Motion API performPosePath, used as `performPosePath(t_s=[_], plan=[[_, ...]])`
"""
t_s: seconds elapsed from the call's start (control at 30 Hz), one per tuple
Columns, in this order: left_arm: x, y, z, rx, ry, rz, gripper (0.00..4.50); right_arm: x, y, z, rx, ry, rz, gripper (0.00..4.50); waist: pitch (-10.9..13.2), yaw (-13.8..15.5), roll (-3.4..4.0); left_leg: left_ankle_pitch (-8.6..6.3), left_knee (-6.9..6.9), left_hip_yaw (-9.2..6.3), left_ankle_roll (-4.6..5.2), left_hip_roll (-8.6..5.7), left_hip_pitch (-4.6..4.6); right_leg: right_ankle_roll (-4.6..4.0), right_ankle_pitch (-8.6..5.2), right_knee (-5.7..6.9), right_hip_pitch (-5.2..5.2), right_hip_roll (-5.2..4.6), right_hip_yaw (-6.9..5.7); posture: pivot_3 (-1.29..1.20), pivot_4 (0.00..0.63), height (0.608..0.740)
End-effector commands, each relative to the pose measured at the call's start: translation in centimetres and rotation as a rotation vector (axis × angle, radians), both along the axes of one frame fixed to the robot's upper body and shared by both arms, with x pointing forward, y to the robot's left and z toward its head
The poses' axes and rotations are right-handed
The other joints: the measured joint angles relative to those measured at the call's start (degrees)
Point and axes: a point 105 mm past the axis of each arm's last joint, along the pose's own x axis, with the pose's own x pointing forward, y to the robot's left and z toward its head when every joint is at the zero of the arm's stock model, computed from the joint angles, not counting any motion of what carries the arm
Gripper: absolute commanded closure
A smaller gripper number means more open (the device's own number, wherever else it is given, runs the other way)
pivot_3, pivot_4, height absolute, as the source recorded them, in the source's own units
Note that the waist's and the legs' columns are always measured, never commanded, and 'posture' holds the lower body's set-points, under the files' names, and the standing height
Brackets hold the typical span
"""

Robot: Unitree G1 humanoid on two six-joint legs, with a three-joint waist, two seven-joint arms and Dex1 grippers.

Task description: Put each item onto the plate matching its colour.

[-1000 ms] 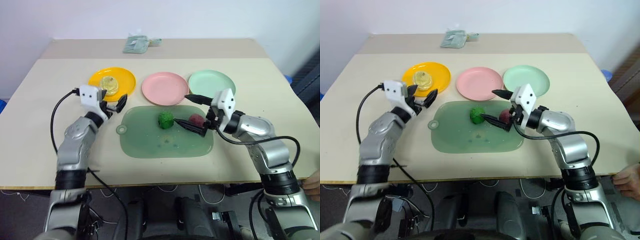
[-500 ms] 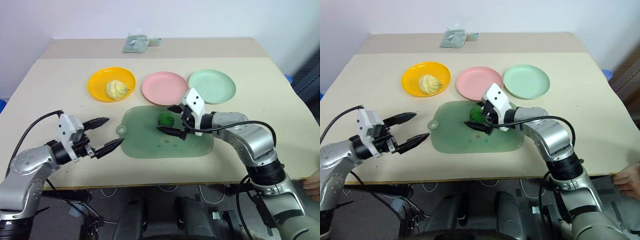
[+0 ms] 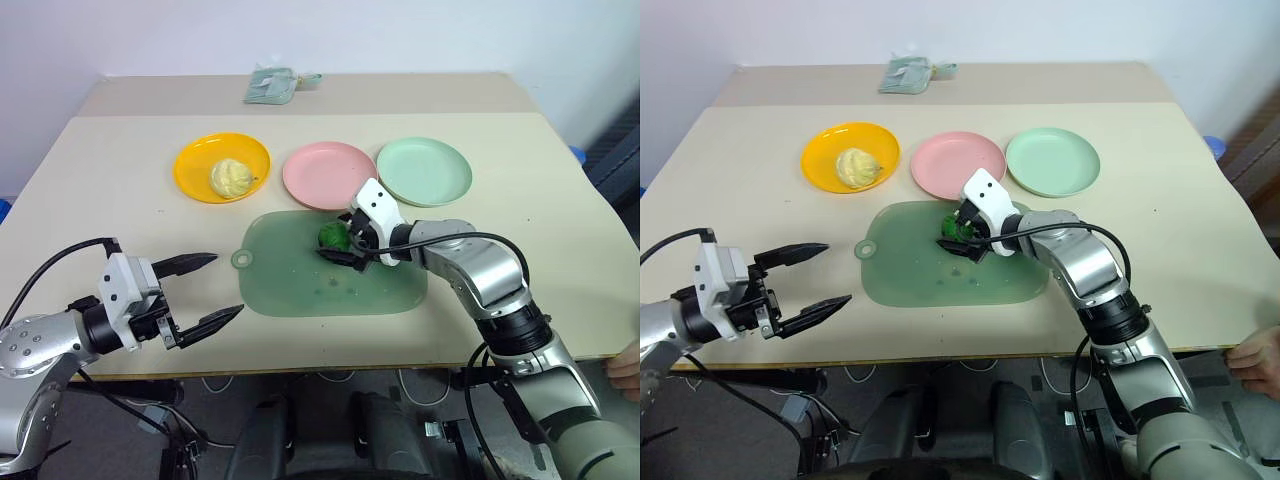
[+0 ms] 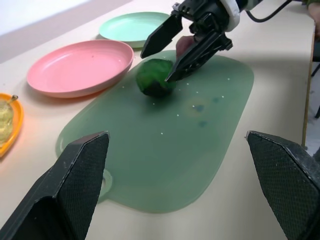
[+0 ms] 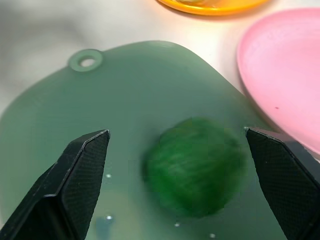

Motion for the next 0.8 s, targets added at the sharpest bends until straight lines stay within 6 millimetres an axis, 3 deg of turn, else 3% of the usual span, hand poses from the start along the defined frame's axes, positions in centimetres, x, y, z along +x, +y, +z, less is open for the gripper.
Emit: performPosePath(t_s=[0.03, 0.47, 0.57, 0.67, 0.8], plan=[[-0.3, -0.2, 1.1, -0.005, -0.056, 0.006, 0.01, 0.3, 0.6, 1.6, 0.014, -0.066, 0.020, 0.05, 0.00, 0.01, 0.00, 0.00, 0.01, 0.00, 0.00, 0.00, 0.00, 0.00, 0.00, 0.01, 0.00, 0.00, 0.00, 0.00, 0.150, 0.740], [-0.6, -0.4, 1.1, -0.024, -0.062, 0.030, 0.01, 1.3, 0.3, -0.1, -0.040, -0.057, 0.006, 0.05, 0.00, 0.06, 0.00, 0.01, 0.07, 0.00, 0.02, 0.00, 0.01, 0.01, 0.01, 0.03, 0.05, 0.10, -0.06, 0.00, 0.150, 0.740], [-0.6, -0.5, 1.1, -0.028, -0.063, 0.032, 0.00, 1.4, 0.2, -0.2, -0.045, -0.053, 0.005, 0.82, 0.00, 0.10, 0.00, 0.02, 0.09, 0.01, 0.03, 0.00, 0.01, 0.01, 0.01, 0.04, 0.06, 0.14, -0.07, 0.00, 0.150, 0.740], [-0.7, -0.5, 1.0, -0.034, -0.061, 0.037, 0.00, 1.4, 0.1, 0.1, -0.038, -0.059, 0.007, 2.11, 0.00, 0.11, 0.00, 0.02, 0.10, 0.00, 0.03, 0.01, 0.01, 0.02, 0.01, 0.04, 0.07, 0.19, -0.08, 0.00, 0.150, 0.740], [-0.6, -0.5, 1.0, -0.045, -0.063, 0.039, 0.00, 1.3, 0.0, 1.6, -0.006, -0.082, 0.005, 2.11, 0.00, 0.13, 0.00, 0.02, 0.11, 0.01, 0.03, 0.01, 0.02, 0.02, 0.01, 0.05, 0.08, 0.27, -0.08, 0.00, 0.150, 0.740]])
